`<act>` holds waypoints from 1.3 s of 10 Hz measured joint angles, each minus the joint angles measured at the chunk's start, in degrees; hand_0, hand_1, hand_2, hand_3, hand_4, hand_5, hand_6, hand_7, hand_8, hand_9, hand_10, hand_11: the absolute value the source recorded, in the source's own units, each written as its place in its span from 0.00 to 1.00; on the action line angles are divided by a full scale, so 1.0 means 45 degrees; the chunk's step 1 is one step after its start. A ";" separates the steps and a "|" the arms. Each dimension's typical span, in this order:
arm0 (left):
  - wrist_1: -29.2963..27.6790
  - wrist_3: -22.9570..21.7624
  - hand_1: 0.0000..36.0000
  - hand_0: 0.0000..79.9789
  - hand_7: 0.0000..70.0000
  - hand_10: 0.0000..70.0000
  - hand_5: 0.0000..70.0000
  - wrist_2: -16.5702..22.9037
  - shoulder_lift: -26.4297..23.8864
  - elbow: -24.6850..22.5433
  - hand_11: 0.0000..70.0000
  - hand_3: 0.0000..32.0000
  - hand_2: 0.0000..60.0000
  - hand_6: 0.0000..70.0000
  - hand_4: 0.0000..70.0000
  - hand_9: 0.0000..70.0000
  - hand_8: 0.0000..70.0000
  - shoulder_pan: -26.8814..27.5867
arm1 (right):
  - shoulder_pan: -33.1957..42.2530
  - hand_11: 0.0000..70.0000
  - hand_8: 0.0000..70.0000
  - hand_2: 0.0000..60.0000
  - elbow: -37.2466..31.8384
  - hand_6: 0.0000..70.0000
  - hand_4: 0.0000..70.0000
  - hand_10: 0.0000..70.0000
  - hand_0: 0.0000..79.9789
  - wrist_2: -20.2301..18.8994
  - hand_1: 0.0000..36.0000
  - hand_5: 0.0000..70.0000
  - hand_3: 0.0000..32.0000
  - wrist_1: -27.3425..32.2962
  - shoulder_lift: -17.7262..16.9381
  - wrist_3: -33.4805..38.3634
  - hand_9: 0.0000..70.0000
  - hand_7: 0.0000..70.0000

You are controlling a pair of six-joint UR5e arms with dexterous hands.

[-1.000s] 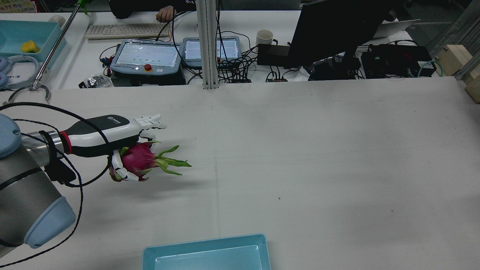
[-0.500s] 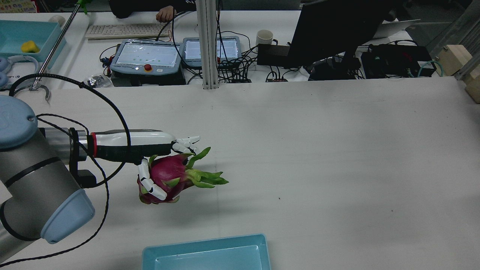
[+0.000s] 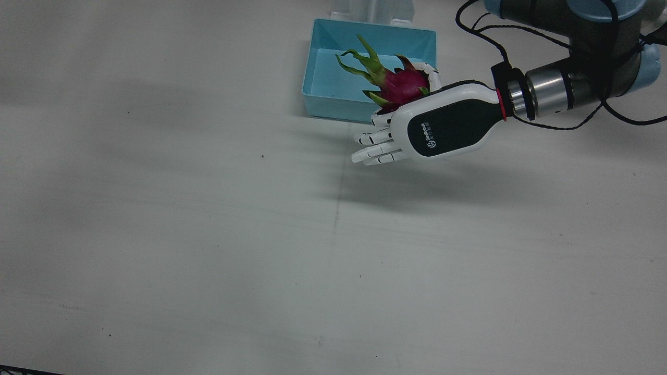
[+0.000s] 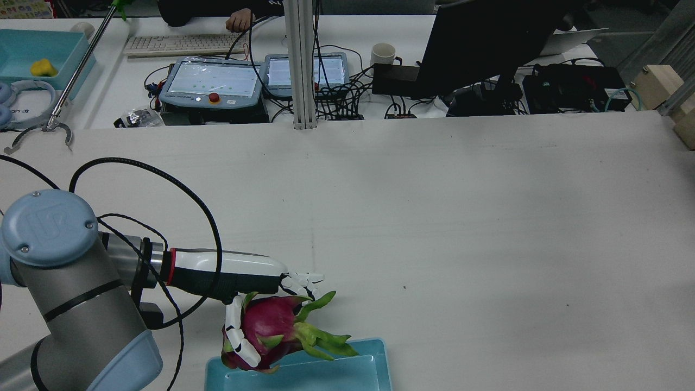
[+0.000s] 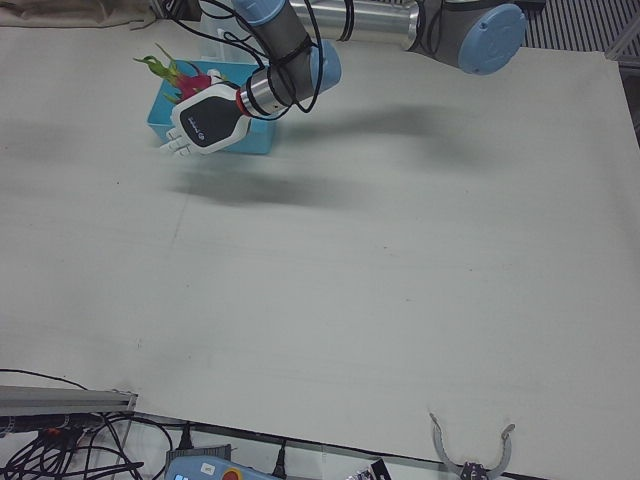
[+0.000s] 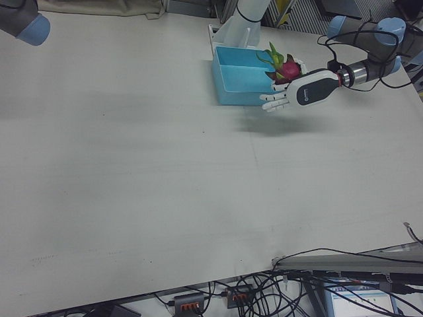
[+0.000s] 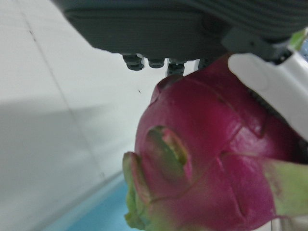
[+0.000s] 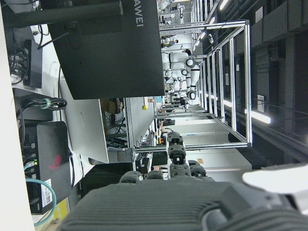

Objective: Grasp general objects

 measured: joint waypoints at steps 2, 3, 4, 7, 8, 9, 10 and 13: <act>-0.0189 -0.0534 1.00 0.67 0.39 0.05 0.92 0.0051 0.0044 -0.0017 0.10 0.00 1.00 0.14 0.81 0.06 0.02 0.1027 | 0.0000 0.00 0.00 0.00 -0.0006 0.00 0.00 0.00 0.00 0.0001 0.00 0.00 0.00 0.0000 0.0000 0.0001 0.00 0.00; -0.0256 -0.0760 0.98 0.68 0.38 0.05 0.87 0.0060 0.0059 -0.0021 0.09 0.00 1.00 0.12 0.76 0.05 0.01 0.1444 | 0.0000 0.00 0.00 0.00 -0.0006 0.00 0.00 0.00 0.00 -0.0004 0.00 0.00 0.00 0.0000 -0.0001 0.0002 0.00 0.00; -0.0305 -0.0904 0.43 0.63 0.24 0.00 0.41 0.0075 0.0069 -0.0024 0.02 0.00 0.10 0.02 0.20 0.03 0.00 0.1688 | 0.0000 0.00 0.00 0.00 -0.0007 0.00 0.00 0.00 0.00 -0.0005 0.00 0.00 0.00 0.0000 0.0000 0.0002 0.00 0.00; -0.0513 -0.1031 0.18 0.60 0.02 0.00 0.00 0.0154 0.0145 -0.0025 0.00 0.98 0.00 0.00 0.00 0.00 0.00 0.1917 | 0.0000 0.00 0.00 0.00 -0.0007 0.00 0.00 0.00 0.00 -0.0010 0.00 0.00 0.00 0.0000 -0.0001 0.0002 0.00 0.00; -0.0615 -0.1038 0.15 0.59 0.01 0.00 0.00 0.0160 0.0210 -0.0025 0.00 1.00 0.00 0.00 0.00 0.00 0.00 0.1921 | 0.0000 0.00 0.00 0.00 -0.0008 0.00 0.00 0.00 0.00 -0.0008 0.00 0.00 0.00 0.0000 0.0000 0.0002 0.00 0.00; -0.0693 -0.1043 0.12 0.59 0.02 0.00 0.00 0.0167 0.0269 -0.0033 0.00 1.00 0.00 0.00 0.00 0.00 0.00 0.1921 | 0.0000 0.00 0.00 0.00 -0.0007 0.00 0.00 0.00 0.00 -0.0004 0.00 0.00 0.00 0.0000 0.0000 0.0002 0.00 0.00; -0.0737 -0.1044 0.11 0.59 0.02 0.00 0.00 0.0174 0.0311 -0.0038 0.00 1.00 0.00 0.00 0.00 0.00 0.00 0.1920 | 0.0000 0.00 0.00 0.00 -0.0008 0.00 0.00 0.00 0.00 -0.0002 0.00 0.00 0.00 0.0000 0.0000 0.0002 0.00 0.00; -0.0766 -0.1051 0.10 0.59 0.05 0.00 0.00 0.0166 0.0336 -0.0055 0.00 1.00 0.00 0.00 0.00 0.00 0.00 0.1844 | 0.0000 0.00 0.00 0.00 -0.0008 0.00 0.00 0.00 0.00 0.0000 0.00 0.00 0.00 0.0000 -0.0001 0.0002 0.00 0.00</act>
